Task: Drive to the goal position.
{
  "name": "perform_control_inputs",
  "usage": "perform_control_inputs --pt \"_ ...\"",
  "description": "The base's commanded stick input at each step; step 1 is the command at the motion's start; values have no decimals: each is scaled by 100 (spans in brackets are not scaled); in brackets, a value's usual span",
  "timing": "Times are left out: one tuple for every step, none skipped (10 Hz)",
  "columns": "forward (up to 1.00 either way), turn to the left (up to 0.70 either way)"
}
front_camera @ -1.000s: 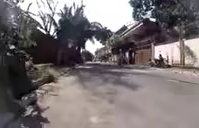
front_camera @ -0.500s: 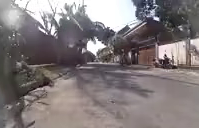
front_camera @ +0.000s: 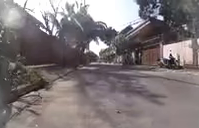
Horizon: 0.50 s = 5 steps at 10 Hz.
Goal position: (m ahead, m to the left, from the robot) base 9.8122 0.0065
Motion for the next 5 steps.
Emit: perform_control_inputs --pt "70 0" --pt "70 0" --pt "70 0" --pt "70 0" --pt "70 0"
